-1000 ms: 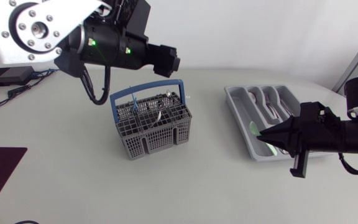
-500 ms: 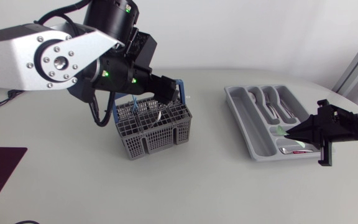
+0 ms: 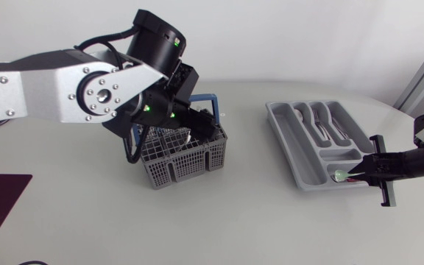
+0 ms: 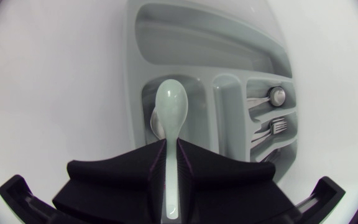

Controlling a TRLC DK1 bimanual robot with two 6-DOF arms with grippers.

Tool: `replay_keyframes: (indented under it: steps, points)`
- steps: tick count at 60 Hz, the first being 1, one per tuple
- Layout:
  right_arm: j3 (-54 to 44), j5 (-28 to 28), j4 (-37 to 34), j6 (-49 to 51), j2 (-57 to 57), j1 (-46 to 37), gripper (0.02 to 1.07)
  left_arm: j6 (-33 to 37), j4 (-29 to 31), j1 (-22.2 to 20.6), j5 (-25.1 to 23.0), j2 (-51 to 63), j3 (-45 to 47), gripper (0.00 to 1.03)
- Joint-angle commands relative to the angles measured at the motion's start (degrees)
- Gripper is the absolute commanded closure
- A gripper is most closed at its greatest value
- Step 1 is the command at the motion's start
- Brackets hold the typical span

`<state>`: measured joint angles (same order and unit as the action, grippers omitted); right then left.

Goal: Unload the cutlery basket into the drawer organizer.

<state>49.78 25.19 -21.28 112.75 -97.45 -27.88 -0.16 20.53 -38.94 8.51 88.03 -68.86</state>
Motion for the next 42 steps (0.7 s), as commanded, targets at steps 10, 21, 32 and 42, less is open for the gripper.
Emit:
replay_keyframes:
  steps: [10,21,32,42]
  points:
    - [-2.49,-2.87,3.17,3.53,-0.46,0.02,0.8,-0.01,-0.06,-1.67,3.97,2.06,1.18,0.16]
    - [-3.37,-1.9,2.12,0.19,6.31,0.11,0.14,0.08,0.03,-2.72,7.31,2.76,1.18,0.16]
    - [-4.69,2.41,-2.36,-5.7,15.18,1.78,0.06,-0.01,0.03,-4.13,10.38,4.08,1.18,0.16]
    - [-7.33,5.48,-3.6,-14.66,22.3,4.41,0.06,-0.89,1.17,-4.66,11.97,6.37,-0.57,0.16]
